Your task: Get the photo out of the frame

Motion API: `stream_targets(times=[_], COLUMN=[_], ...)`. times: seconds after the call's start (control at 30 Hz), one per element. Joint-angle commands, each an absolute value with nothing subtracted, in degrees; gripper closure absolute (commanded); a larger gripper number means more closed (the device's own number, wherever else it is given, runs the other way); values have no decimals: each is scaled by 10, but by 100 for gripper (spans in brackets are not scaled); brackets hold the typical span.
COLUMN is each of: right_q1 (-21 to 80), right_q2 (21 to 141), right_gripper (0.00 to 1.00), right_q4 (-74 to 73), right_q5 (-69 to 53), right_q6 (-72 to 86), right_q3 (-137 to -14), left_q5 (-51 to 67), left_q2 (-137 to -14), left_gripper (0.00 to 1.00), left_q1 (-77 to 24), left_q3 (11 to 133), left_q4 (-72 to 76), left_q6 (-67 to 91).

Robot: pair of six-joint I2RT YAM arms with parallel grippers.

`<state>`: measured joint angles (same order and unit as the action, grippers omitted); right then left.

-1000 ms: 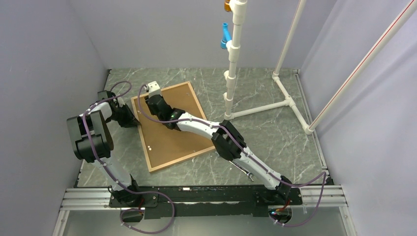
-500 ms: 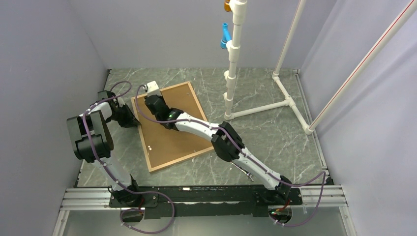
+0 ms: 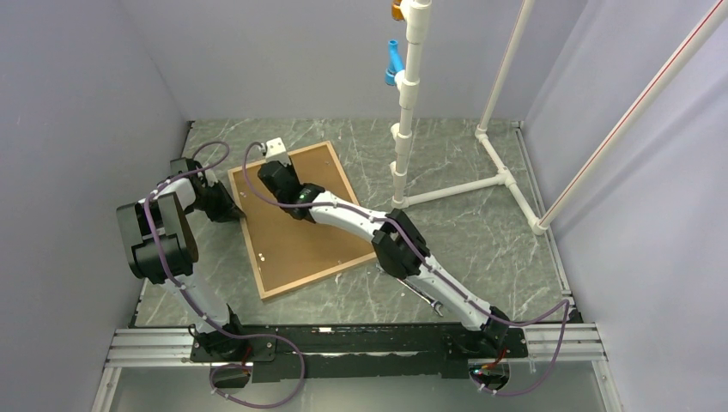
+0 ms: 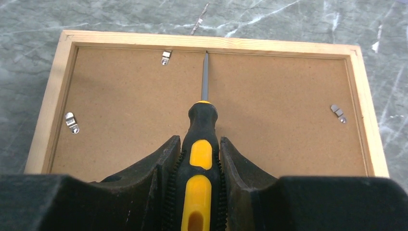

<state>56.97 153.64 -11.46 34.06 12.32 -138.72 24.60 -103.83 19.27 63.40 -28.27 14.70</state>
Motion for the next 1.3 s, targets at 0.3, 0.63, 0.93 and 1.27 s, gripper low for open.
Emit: stream_targets(times=[0.3,0.63,0.93,1.27], right_q1=[538,554,549,533], right_q2=[1513,1481,1474,1484], right_gripper=[100,100,100,100], right_q4=[-56,-3,20,14], right_q5=[174,158,169,135], right_q6=[182,147,137,154], right_q3=[-1365,-1289,-1267,-1277], left_q5=[231,239,302,223], left_q2=[-1055,-1051,-1018,-1020], left_gripper=[100,100,82,47], left_q1=[196,197,226,244], left_q3=[639,639,620,662], left_q4=[-281,-276,-234,-219], left_q6=[142,145,182,251])
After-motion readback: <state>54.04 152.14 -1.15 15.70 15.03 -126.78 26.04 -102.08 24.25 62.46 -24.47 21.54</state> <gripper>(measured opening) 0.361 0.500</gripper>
